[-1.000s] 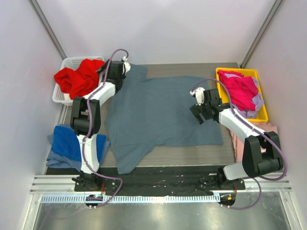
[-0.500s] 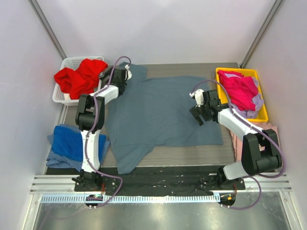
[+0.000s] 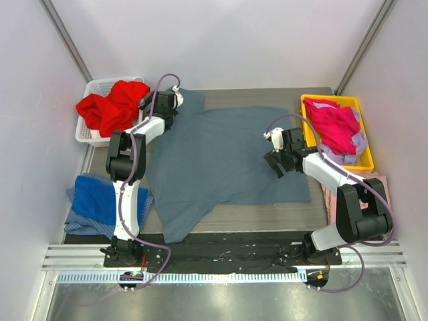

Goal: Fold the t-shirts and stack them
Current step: Flatten out the tshirt

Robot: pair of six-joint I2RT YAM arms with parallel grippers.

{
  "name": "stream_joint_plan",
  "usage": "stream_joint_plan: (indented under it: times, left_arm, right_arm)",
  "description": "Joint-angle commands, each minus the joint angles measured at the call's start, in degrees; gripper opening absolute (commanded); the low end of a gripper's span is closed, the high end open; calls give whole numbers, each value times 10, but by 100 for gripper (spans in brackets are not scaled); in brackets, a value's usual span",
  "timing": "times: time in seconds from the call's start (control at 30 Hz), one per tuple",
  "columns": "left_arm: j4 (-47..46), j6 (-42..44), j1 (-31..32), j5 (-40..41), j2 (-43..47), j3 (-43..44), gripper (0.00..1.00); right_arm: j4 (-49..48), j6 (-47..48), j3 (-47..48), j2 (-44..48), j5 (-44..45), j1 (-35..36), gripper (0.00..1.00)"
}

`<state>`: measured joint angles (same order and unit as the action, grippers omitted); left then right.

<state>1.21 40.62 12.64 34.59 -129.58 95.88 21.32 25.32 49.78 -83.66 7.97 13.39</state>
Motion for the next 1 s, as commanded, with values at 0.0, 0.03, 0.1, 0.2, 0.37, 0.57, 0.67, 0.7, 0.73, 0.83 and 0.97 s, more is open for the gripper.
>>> stream_joint_plan:
  times: [0.0,0.03,0.1,0.2,0.37,0.57,0.67,0.7,0.73,0.83,0.97]
  left_arm:
    - [2,-60,1,-66,37,-25,100]
    - [-9,-56,1,-60,45,-31,100]
    - [-56,-48,4,-21,53,-38,100]
    - [-156,-8,8,50,68,-58,100]
    - [-320,68,17,117,94,-81,100]
    - [-279,30,19,88,159,-115,100]
    - [-141,-62,20,-26,213,-131,100]
    - [-91,-117,19,-69,224,-127,100]
    - [-18,-140,17,-140,234,-119,100]
    - [95,-220,12,-218,245,-87,99]
    - [189,-304,-7,-368,221,-37,97]
  right_arm:
    - [-22,1,-5,-1,1,2,100]
    - [-23,0,-6,-1,-1,2,100]
    - [-25,-1,-6,-4,-4,2,100]
    - [-28,-3,-8,-9,-5,2,100]
    - [-30,-1,-17,-5,-4,2,100]
    - [-32,2,-23,-2,-4,2,100]
    - [-32,1,-24,-4,-4,2,100]
    - [-32,1,-24,-4,-5,2,100]
    - [-31,1,-25,-4,-4,1,100]
    - [-29,0,-26,-5,-8,2,100]
    - [-26,1,-26,-5,-8,2,100]
